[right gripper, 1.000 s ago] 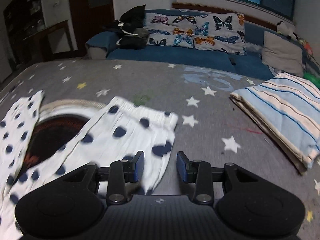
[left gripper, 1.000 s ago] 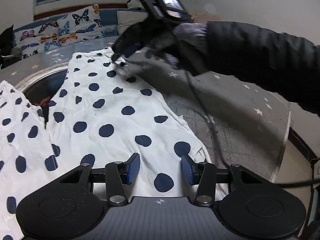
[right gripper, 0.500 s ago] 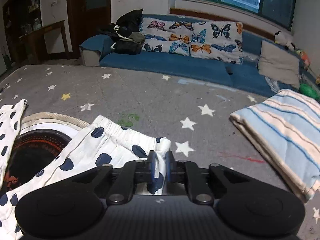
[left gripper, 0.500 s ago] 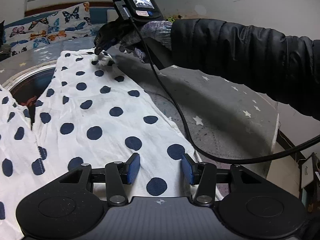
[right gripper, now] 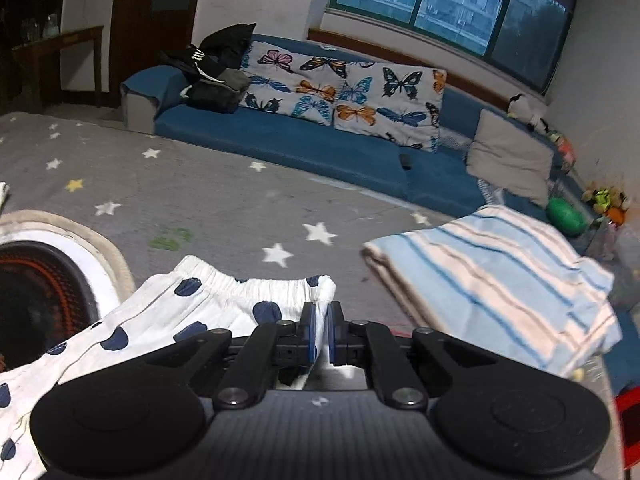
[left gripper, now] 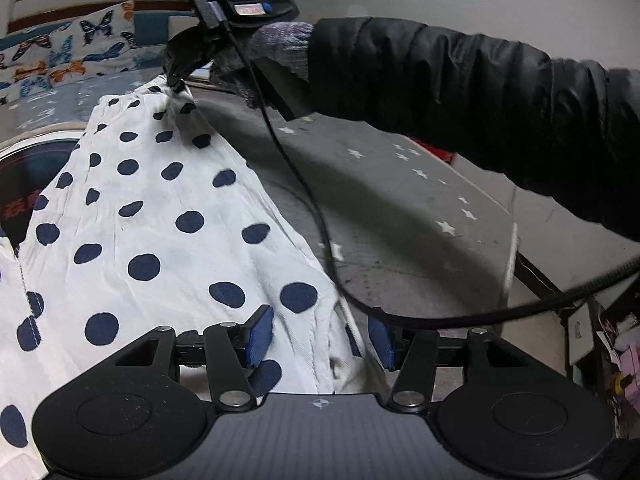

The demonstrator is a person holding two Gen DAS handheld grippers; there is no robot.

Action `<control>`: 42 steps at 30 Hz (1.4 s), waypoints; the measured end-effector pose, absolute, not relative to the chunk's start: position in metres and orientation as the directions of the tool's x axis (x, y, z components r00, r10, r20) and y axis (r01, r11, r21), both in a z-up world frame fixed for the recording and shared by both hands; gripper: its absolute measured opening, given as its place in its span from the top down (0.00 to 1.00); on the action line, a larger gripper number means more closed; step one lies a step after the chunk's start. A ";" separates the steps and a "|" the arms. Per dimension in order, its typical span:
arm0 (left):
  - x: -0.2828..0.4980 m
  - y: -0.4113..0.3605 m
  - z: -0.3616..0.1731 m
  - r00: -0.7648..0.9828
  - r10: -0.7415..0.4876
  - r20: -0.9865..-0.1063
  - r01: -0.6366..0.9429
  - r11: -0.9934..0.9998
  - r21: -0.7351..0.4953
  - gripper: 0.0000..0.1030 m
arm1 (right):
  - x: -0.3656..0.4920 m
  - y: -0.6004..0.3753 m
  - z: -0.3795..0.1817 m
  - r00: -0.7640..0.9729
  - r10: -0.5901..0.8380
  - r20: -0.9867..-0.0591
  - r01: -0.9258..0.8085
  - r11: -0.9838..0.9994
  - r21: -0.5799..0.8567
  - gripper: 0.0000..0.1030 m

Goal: Fold clothes

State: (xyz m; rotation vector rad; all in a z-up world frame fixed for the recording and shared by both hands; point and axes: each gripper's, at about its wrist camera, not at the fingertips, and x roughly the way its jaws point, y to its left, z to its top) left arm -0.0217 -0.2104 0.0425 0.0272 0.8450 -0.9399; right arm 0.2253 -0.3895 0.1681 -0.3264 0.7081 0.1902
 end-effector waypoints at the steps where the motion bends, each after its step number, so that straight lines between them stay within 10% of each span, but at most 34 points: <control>1: -0.022 -0.210 0.042 0.297 -0.703 -0.646 0.720 0.609 -0.331 0.47 | 0.226 -0.391 0.166 0.743 0.055 -0.667 -0.279 0.931 -0.235 0.95; 11: -0.008 -0.183 0.053 0.343 -0.689 -0.639 0.670 0.656 -0.348 0.45 | 0.214 -0.397 0.161 0.714 0.084 -0.695 -0.308 0.929 -0.204 0.81; 30: -0.037 -0.152 0.067 0.455 -0.622 -0.636 0.702 0.691 -0.173 0.02 | 0.145 -0.392 0.207 0.706 0.120 -0.698 -0.401 0.880 -0.254 0.53; 42: -0.038 -0.110 0.077 0.565 -0.556 -0.609 0.616 0.775 -0.137 0.00 | 0.076 -0.374 0.187 0.613 0.261 -0.746 -0.538 0.829 -0.152 0.29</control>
